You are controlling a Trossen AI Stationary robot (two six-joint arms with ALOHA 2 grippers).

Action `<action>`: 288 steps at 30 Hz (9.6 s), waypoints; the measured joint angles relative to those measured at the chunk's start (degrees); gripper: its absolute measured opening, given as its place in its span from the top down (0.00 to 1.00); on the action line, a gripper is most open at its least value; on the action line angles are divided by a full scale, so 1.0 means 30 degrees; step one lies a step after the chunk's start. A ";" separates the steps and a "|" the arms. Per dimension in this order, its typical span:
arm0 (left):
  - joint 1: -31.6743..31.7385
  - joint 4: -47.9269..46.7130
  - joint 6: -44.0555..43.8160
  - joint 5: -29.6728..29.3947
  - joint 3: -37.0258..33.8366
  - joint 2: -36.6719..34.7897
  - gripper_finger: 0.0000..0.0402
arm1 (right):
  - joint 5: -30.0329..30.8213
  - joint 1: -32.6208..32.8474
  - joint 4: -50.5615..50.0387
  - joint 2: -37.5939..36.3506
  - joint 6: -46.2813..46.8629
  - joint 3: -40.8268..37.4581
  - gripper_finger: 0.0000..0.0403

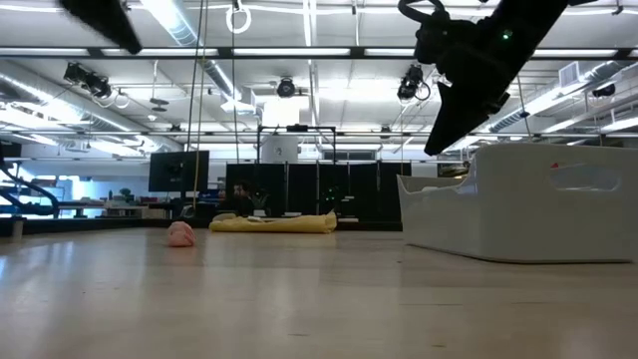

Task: Pick and placing Produce into tupperware
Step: Put the pink peach into the gray bin, then return to Home Position

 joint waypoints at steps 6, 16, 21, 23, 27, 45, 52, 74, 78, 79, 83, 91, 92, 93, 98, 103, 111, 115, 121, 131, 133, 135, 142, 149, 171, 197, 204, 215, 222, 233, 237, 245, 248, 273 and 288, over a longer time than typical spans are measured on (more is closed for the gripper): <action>-0.0780 1.0828 -0.2476 -0.0173 -0.9524 -0.6839 0.57 | -0.0006 -0.0337 0.0010 -0.0007 -0.0008 0.0000 0.58; -0.0531 3.1244 0.6925 0.0431 -1.7531 -0.5734 0.57 | 0.0000 -0.0942 0.0156 -0.0007 0.0902 0.0000 0.58; 0.0159 3.1166 0.2541 0.0386 -1.7590 -0.3467 0.57 | -0.0006 -0.0891 0.0161 -0.0007 0.1224 0.0000 0.58; 0.0472 3.1180 0.2665 0.0395 -1.7302 -0.2401 0.57 | -0.0006 -0.0898 0.0169 -0.0007 0.1238 0.0000 0.58; 0.1451 3.1037 0.4880 0.0746 -1.6326 -0.0803 0.57 | -0.0006 -0.0898 0.0175 -0.0007 0.1245 0.0000 0.58; 0.5263 2.5020 0.7492 0.9106 -1.0573 0.5559 0.57 | -0.0006 -0.0906 0.0233 -0.0007 0.1202 0.0000 0.58; 0.5263 2.4888 0.6611 0.9763 -1.0356 0.7259 0.57 | -0.0006 -0.0913 0.0235 -0.0007 0.1187 0.0000 0.58; 0.5284 2.7932 0.7018 0.8392 -1.0415 0.7718 0.90 | 0.0049 -0.0913 -0.0432 -0.2276 0.0470 0.0000 0.60; 0.5680 3.3311 0.8644 0.6853 -1.0415 0.7718 0.90 | 0.0145 -0.0898 -0.0423 -0.4845 0.0720 0.0000 0.61; 0.5832 3.5224 0.9480 0.6686 -1.0415 0.7717 0.90 | 0.0146 -0.0898 -0.0428 -0.5518 0.0721 0.0000 0.61; 0.6559 4.0723 1.2822 0.6586 -0.9967 0.7682 0.89 | 0.0787 -0.0898 -0.0256 -0.7747 0.0735 0.0007 0.62; 0.7720 3.8656 1.7554 0.6519 -0.3167 1.0935 0.90 | 0.2928 -0.0774 -0.0438 -0.9062 0.0713 0.0007 0.63; 0.7821 3.7988 1.7997 0.6584 -0.2017 1.1703 0.90 | 0.2953 -0.0774 -0.0508 -0.8981 0.0713 0.0007 0.63; 0.7921 3.7188 1.8211 0.6967 -0.0923 1.2460 0.89 | 0.2953 -0.0774 -0.0609 -0.8848 0.0706 0.0007 0.63; 0.8787 3.5438 1.6834 1.2635 0.3406 1.6738 0.87 | 0.2916 -0.0774 -0.0903 -0.8359 -0.0030 0.0007 0.63; 0.9232 3.3793 1.5851 1.3761 0.5864 1.9649 0.90 | 0.2679 -0.0767 -0.1002 -0.8386 -0.0329 0.0007 0.64; 0.9339 2.9883 1.6526 1.3671 0.6889 2.0267 0.72 | 0.1985 -0.0769 -0.1792 -0.8400 -0.0417 0.0007 0.64; 0.9284 2.9520 1.7642 1.3667 0.7125 2.0076 0.62 | 0.1983 -0.0767 -0.1738 -0.8400 -0.0357 0.0007 0.64; 0.9479 2.5948 1.8547 1.3238 0.8157 1.7441 0.55 | 0.1983 -0.0767 -0.1747 -0.8400 -0.0284 0.0007 0.64; 0.9467 1.2848 1.8401 0.9572 0.9413 0.9942 0.61 | 0.1747 -0.0415 -0.2700 -0.9826 -0.0862 0.0301 0.65; 0.9391 1.1045 1.7981 0.9376 0.9395 0.8249 0.62 | 0.1700 0.0107 -0.3031 -1.0602 -0.0849 0.0321 0.65; 0.9242 0.9316 1.7698 0.9285 0.9395 0.6428 0.63 | 0.1503 0.0885 -0.3266 -1.1476 -0.0760 0.0321 0.65; 0.7592 0.3553 1.2697 0.4982 0.9380 0.0243 0.65 | 0.1804 0.4812 -0.3393 -1.4480 0.0558 0.0170 0.64; 0.4012 0.1349 0.6969 0.2835 0.6533 -0.5109 0.64 | 0.7850 0.6387 -0.3487 -1.4732 0.0653 -0.1356 0.64; 0.3482 3.8464 1.5148 0.4157 -2.0735 -0.9304 0.65 | 0.8719 0.6858 0.0596 -1.4990 0.3154 -0.7038 0.64; 0.6705 2.9851 2.0116 0.3020 -1.7466 -1.7534 0.64 | 1.4908 1.0719 -0.7395 -2.0120 0.8598 -0.8674 0.64; 0.6705 2.4051 1.7939 0.3023 -1.4981 -1.7750 0.62 | 1.3460 1.2735 -0.5233 -2.2002 0.5293 -0.8094 0.64; 0.6705 2.4313 1.7482 0.3023 -1.5209 -1.7745 0.63 | 0.5141 1.3631 1.3245 -1.9529 -0.9313 -1.0992 0.64; 0.6705 2.4030 1.7580 0.3026 -1.5209 -1.7745 0.64 | 0.0795 1.2287 1.6064 -1.9939 -1.1245 -1.2621 0.64; 0.6705 2.2438 1.8537 0.3025 -1.5223 -2.0104 0.61 | 0.1307 1.0648 1.3008 -2.2335 -1.0422 -1.2721 0.64; 0.6705 2.2404 1.8639 0.3023 -1.5223 -2.1345 0.62 | 0.1277 1.0057 1.1518 -2.3788 -1.0504 -1.2721 0.64; 0.6705 2.2373 1.8544 0.3031 -1.5216 -2.1913 0.64 | 0.0888 0.8486 1.1325 -2.5557 -1.0764 -1.3874 0.64; 0.6705 2.2395 1.8544 0.3027 -1.5216 -2.1905 0.63 | 0.0739 0.7897 1.1460 -2.6292 -1.0375 -1.4489 0.64; 0.6705 2.6647 1.6018 0.3067 -1.9297 -2.1898 0.61 | -0.2020 0.3862 1.4161 -2.7642 -1.1119 -1.7420 0.64; 0.6694 2.7536 1.5928 0.4059 -2.1022 -2.1657 0.64 | -0.2031 0.2992 1.2764 -2.7598 -0.8727 -1.7413 0.64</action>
